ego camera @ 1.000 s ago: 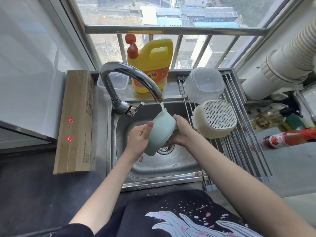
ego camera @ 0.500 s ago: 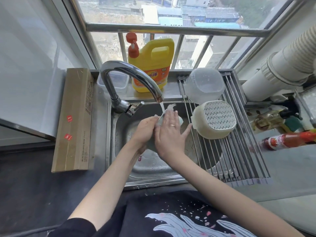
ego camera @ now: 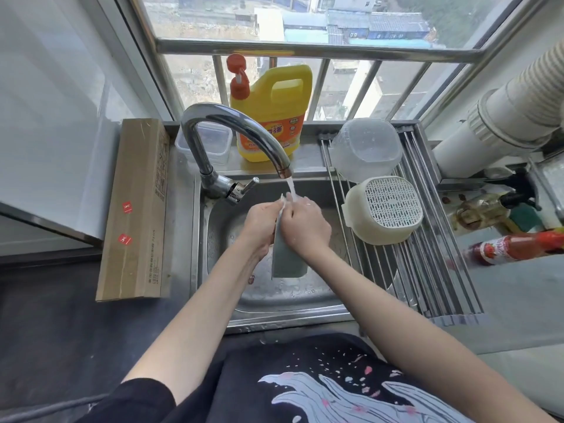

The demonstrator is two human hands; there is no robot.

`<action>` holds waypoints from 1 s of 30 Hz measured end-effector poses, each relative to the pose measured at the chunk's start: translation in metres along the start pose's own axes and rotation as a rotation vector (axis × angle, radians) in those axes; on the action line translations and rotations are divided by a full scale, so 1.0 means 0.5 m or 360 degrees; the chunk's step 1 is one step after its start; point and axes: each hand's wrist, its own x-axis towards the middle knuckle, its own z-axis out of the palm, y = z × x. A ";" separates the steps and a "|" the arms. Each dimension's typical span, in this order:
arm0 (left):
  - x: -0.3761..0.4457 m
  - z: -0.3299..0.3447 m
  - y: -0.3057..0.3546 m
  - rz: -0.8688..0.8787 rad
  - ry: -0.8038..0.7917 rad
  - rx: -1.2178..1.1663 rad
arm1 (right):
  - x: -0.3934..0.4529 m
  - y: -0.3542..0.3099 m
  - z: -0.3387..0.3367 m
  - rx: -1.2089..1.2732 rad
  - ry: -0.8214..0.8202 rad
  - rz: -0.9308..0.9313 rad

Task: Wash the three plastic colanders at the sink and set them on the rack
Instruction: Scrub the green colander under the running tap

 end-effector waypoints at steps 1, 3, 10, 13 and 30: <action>0.000 -0.005 -0.001 0.0013 0.0007 0.0004 | 0.021 -0.004 -0.009 0.0018 -0.0182 0.0106; -0.008 -0.012 -0.004 0.0024 -0.0051 -0.0062 | 0.062 -0.009 -0.027 0.0068 -0.0530 0.0280; 0.002 -0.022 -0.007 0.0024 0.0191 -0.0024 | -0.004 -0.011 0.002 -0.0253 -0.0251 0.0035; 0.004 -0.028 0.011 0.0015 0.0251 0.0102 | -0.066 0.012 0.041 -0.0469 -0.0059 -0.0394; -0.013 -0.091 -0.005 0.0173 -0.0659 0.0089 | -0.086 0.182 -0.003 -0.0158 0.0447 -0.1093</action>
